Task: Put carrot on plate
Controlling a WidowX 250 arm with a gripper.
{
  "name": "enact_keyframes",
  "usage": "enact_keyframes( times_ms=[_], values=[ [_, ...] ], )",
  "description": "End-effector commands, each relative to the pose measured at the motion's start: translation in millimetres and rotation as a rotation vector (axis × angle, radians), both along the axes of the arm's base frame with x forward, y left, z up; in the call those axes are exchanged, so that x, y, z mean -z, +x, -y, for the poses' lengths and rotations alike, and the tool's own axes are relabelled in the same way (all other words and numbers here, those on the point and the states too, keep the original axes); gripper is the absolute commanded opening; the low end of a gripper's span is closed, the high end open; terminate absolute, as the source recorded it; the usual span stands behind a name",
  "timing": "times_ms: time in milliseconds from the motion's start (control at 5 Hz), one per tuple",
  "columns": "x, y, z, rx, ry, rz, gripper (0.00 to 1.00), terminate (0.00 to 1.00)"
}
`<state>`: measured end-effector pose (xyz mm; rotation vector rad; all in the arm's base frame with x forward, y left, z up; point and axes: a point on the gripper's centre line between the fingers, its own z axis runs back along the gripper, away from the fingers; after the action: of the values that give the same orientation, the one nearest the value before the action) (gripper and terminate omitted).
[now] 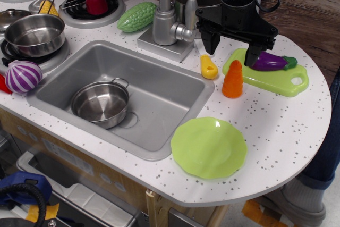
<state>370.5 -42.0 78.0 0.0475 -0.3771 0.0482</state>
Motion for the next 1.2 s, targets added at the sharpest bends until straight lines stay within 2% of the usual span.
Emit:
enact_keyframes(
  times_ms=[0, 600, 800, 1000],
  values=[
    [0, 0, 0, 0.000, 0.000, 0.000, 1.00, 0.00],
    [35, 18, 3, 0.003, -0.058, 0.085, 1.00, 0.00],
    [39, 22, 1, 0.005, -0.080, 0.085, 1.00, 0.00],
    [34, 22, 4, -0.007, -0.070, 0.074, 0.00, 0.00]
  ],
)
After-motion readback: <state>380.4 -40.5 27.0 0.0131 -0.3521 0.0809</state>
